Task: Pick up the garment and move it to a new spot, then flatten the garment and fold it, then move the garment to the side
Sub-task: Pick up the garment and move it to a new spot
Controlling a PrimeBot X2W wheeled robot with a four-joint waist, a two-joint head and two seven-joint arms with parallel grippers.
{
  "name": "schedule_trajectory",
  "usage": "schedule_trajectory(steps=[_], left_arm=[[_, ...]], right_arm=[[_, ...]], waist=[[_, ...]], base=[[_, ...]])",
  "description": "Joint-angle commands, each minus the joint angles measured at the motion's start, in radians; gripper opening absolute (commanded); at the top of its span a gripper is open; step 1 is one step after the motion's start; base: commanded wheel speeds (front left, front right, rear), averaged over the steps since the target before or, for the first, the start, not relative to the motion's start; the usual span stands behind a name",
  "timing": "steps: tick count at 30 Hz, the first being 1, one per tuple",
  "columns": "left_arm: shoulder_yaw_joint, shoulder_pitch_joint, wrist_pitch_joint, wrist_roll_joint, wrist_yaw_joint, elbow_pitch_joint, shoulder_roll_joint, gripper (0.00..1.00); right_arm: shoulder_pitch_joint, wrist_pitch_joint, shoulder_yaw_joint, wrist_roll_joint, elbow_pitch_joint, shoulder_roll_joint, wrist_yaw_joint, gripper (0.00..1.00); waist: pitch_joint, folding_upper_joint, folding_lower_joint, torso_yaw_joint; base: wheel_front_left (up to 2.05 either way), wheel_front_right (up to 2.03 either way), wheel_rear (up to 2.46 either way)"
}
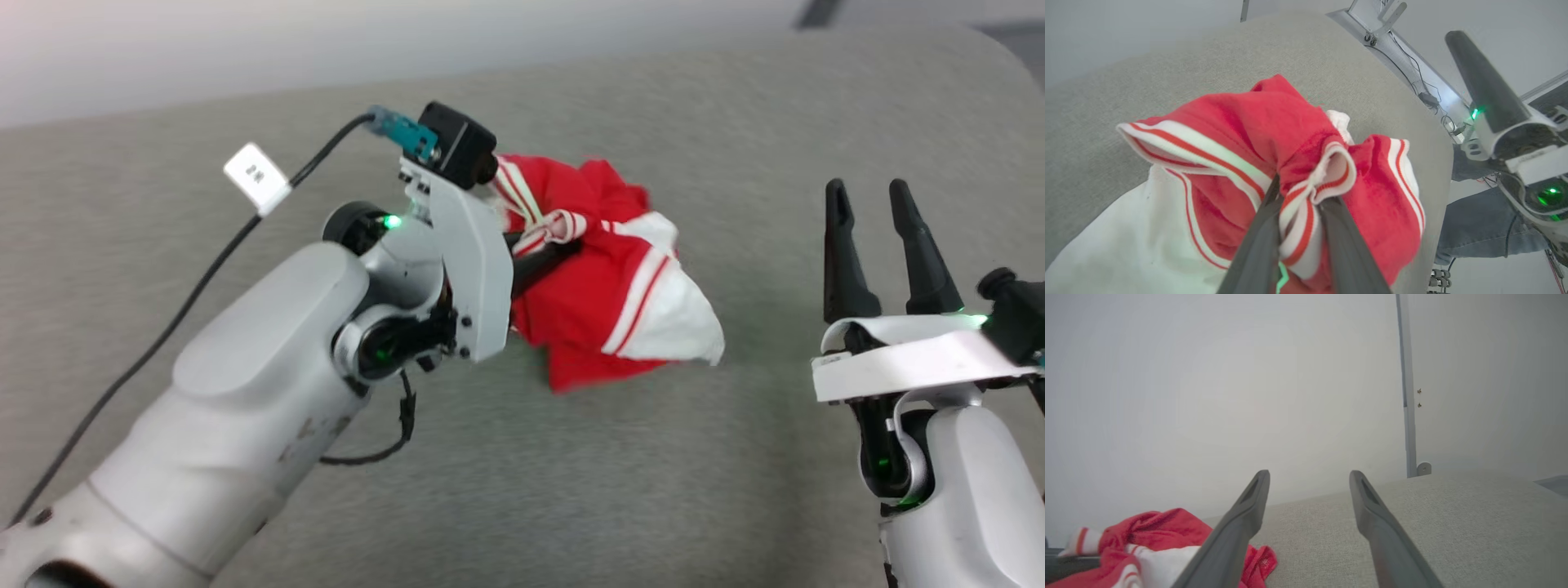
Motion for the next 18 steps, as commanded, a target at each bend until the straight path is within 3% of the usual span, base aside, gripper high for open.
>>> schedule_trajectory(steps=[1, 7, 18], left_arm=[[-0.002, -0.012, -0.001, 0.005, -0.005, 0.014, -0.002, 0.0], [-0.077, -0.054, 0.009, 0.04, -0.006, 0.19, -0.029, 0.0], [-0.306, -0.065, 0.054, 0.104, 0.004, 0.38, 0.038, 0.0]], right_arm=[[-0.009, 0.0, -0.003, 0.009, -0.006, 0.004, -0.001, 1.0], [0.015, -0.001, -0.003, 0.077, -0.026, 0.005, -0.001, 1.0], [0.015, -0.001, 0.019, 0.139, -0.038, 0.005, -0.001, 1.0]], waist=[[0.137, 0.0, 0.0, -0.163], [0.189, 0.0, 0.0, -0.257], [0.22, 0.0, 0.0, -0.313]], base=[[0.0, 0.0, 0.0], [0.0, 0.0, 0.0], [0.0, 0.0, 0.0]])
